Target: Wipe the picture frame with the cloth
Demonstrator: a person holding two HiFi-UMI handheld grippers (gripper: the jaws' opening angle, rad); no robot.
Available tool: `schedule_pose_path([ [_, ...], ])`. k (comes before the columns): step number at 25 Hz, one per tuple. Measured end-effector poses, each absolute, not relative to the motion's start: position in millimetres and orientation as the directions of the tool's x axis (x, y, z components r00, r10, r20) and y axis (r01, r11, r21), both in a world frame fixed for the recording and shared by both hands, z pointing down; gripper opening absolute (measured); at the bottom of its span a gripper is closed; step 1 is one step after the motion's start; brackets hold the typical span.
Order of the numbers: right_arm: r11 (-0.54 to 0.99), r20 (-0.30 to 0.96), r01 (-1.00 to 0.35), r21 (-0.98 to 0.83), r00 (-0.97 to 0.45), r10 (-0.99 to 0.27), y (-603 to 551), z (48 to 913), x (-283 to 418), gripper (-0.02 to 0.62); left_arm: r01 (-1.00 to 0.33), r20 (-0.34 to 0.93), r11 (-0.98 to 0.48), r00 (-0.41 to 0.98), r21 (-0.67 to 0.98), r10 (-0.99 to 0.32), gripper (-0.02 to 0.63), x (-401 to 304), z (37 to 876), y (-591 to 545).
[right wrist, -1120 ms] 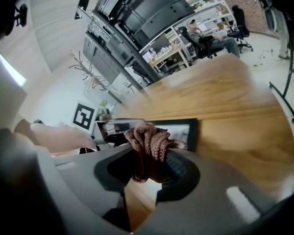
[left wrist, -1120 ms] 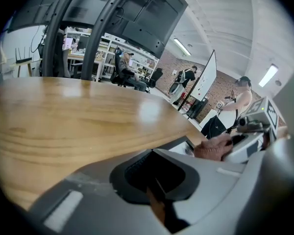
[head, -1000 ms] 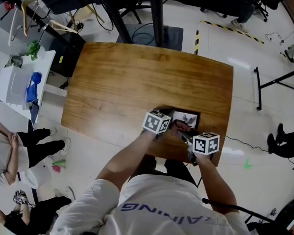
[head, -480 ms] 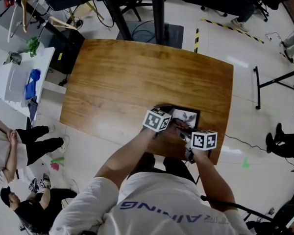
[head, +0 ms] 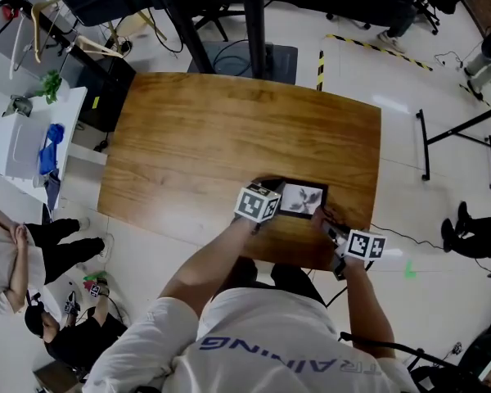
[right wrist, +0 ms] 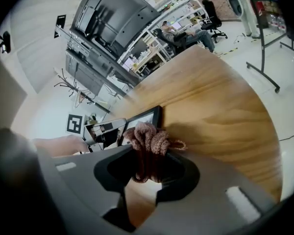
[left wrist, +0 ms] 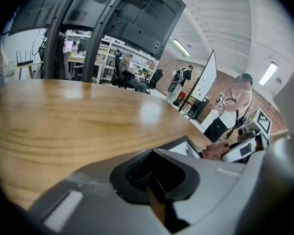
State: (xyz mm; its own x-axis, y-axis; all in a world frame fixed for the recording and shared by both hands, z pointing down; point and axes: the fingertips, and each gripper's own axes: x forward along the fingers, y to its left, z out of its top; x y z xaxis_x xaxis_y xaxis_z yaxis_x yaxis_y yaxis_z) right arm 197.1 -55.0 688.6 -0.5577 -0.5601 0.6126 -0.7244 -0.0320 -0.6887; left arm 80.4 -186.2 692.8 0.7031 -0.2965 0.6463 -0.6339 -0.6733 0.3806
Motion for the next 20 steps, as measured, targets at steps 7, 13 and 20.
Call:
schedule_pose_path([
  [7, -0.045, 0.602, -0.724, -0.689, -0.537, -0.591, -48, 695, 199, 0.117, -0.672, 0.668, -0.627, 0.678, 0.394, -0.306, 0.006, 74, 699, -184],
  [13, 0.105, 0.419, -0.720, -0.686, -0.510, -0.751, -83, 623, 212, 0.117, -0.680, 0.560, -0.630, 0.708, 0.375, -0.431, 0.008, 73, 642, -192],
  [20, 0.394, 0.142, -0.844, -0.364, -0.469, -0.872, -117, 461, 243, 0.115, -0.697, 0.289, -0.663, 0.716, 0.273, -0.635, 0.006, 38, 483, -197],
])
